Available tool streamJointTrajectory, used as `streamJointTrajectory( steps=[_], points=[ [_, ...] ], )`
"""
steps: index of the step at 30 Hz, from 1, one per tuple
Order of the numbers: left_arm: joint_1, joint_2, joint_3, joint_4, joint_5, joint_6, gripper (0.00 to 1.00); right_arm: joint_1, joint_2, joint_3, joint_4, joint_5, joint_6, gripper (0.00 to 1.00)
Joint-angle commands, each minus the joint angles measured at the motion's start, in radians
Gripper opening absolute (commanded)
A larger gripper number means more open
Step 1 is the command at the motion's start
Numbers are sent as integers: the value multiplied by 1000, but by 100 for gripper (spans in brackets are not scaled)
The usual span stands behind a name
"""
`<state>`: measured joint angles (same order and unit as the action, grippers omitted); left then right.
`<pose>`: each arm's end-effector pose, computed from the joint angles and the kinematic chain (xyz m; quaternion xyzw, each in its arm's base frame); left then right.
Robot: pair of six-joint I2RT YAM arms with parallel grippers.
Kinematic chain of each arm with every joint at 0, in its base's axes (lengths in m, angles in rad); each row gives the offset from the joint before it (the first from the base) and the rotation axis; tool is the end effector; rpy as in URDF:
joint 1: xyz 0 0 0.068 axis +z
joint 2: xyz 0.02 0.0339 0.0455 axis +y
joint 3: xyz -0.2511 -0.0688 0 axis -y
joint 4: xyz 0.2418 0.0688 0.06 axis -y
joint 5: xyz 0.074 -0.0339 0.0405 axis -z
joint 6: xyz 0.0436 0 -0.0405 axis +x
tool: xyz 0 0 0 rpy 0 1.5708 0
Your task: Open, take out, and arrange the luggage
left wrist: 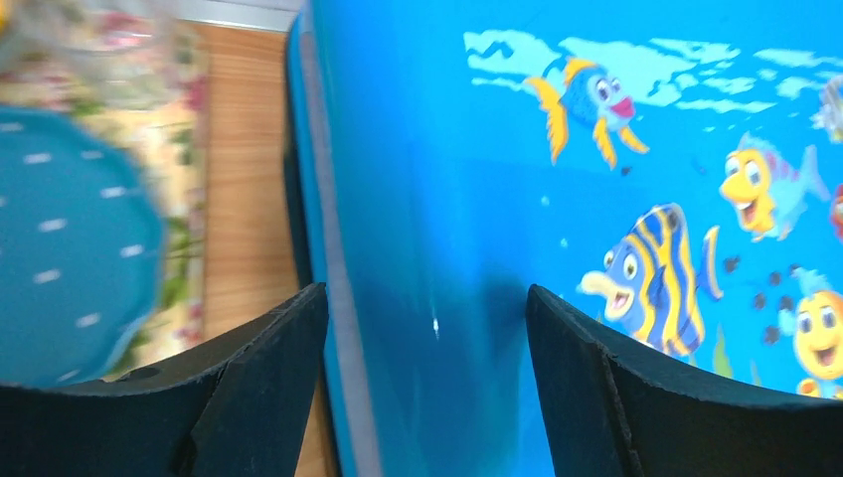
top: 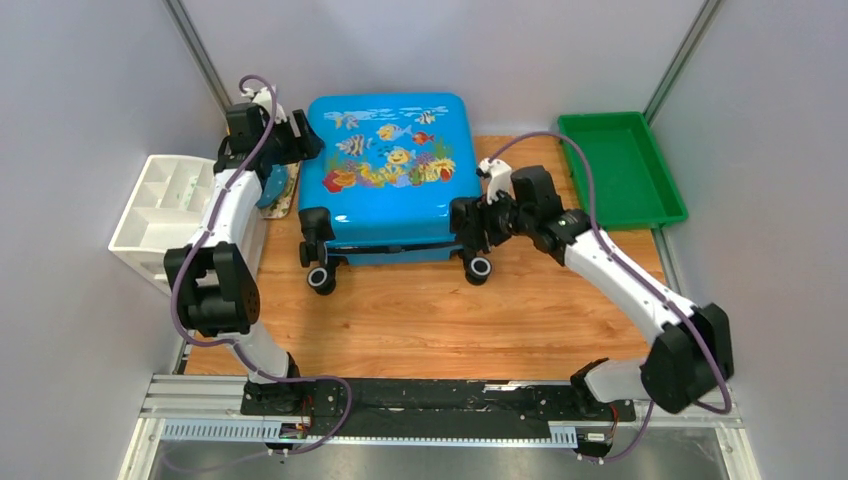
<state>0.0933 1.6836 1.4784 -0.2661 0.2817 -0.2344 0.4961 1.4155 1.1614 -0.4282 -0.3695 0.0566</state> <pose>0.3999 0.0252 0.3199 -0.0653 0.8449 -0.1559 0.5076 0.2733 0.1658 0.2866 -0.2705 0.8490 0.2748 0.3612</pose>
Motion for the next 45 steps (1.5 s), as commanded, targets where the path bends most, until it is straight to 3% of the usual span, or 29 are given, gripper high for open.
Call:
streamJointTrajectory(
  steps=[1,2,5,7,11,16,18,21,22,25,28,30,33,34,38,42,45],
  points=[
    [-12,79,-29,34,293,-78,80,70,-180,-124,-75,-160,65,3],
    [-26,90,-23,31,315,-79,79,81,-202,-127,-76,-202,57,42],
    [-49,137,-12,39,387,-71,78,85,-213,-82,-142,-243,-7,94],
    [-66,191,11,39,435,-71,77,64,-216,-19,-246,-259,-82,95],
    [-87,306,168,-17,520,-27,70,-130,-225,53,-356,-429,-233,95],
    [-162,464,403,-264,605,176,62,-281,-176,148,-516,-473,-400,97],
    [-181,481,413,-280,609,216,60,-338,-165,159,-578,-462,-481,96],
    [-191,490,430,-208,597,184,63,-355,-158,123,-596,-424,-587,85],
    [-185,490,472,-194,573,176,64,-355,-161,101,-580,-425,-592,76],
    [-133,461,558,-182,461,170,72,-343,-161,23,-480,-434,-568,62],
    [-63,355,562,-225,439,233,81,-288,-148,-37,-358,-392,-534,55],
    [-43,253,548,-328,386,332,82,-263,-133,-57,-273,-379,-505,53],
    [-38,78,407,-424,335,417,82,-214,-86,-69,-201,-381,-468,53],
    [-35,32,288,-426,329,420,82,-200,-78,-72,-183,-381,-460,53],
    [-23,-157,64,-450,336,376,82,-79,-43,-66,-45,-368,-379,57],
    [-23,-206,-47,-475,375,343,80,28,28,-29,124,-324,-267,61],
    [-23,-210,-78,-447,381,328,79,104,77,50,161,-321,-256,66]
  ],
)
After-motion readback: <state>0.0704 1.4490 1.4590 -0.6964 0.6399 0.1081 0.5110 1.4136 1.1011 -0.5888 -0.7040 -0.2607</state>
